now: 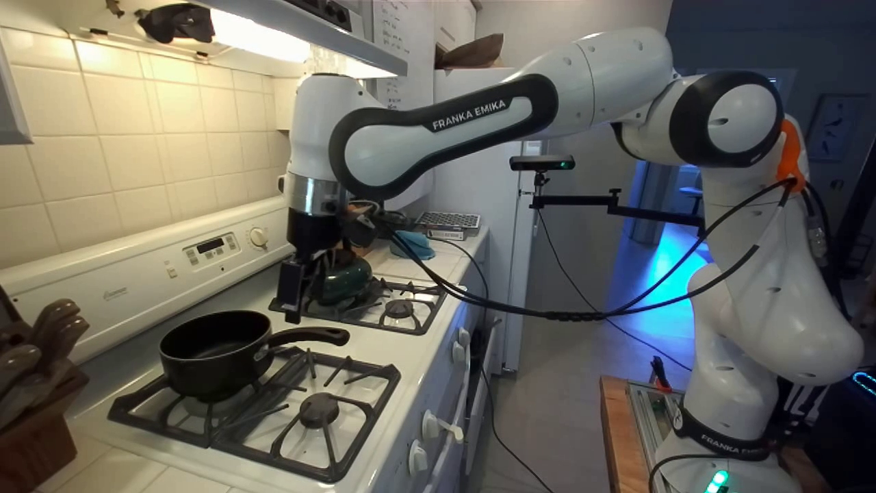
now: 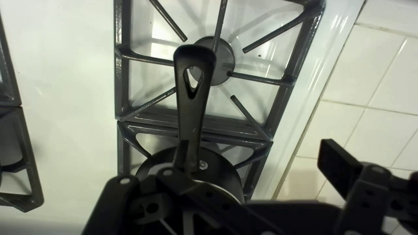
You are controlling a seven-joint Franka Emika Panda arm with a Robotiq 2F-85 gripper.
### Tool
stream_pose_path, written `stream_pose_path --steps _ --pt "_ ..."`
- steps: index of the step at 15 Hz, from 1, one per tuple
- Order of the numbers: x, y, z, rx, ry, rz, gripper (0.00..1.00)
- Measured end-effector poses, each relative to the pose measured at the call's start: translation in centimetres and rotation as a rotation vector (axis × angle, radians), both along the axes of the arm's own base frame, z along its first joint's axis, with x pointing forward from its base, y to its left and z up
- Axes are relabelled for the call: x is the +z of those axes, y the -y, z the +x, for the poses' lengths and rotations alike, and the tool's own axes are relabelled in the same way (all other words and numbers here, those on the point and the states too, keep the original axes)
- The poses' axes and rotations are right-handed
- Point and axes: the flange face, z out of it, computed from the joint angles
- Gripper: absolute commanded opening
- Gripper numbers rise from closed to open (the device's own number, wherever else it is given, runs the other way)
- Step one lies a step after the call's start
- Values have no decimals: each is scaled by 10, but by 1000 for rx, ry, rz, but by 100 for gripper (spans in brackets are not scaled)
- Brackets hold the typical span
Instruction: Move the black pot from the bottom stove plate to the top plate on the left
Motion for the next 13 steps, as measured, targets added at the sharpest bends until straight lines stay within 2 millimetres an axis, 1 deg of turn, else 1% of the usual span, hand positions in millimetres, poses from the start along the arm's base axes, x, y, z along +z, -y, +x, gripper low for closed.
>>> stream_pose_path --steps 2,5,13 --pt "6 -1 -3 -12 -5 11 100" --pt "8 -1 -7 -37 -18 16 100" --pt "2 2 -13 -94 -51 14 100"
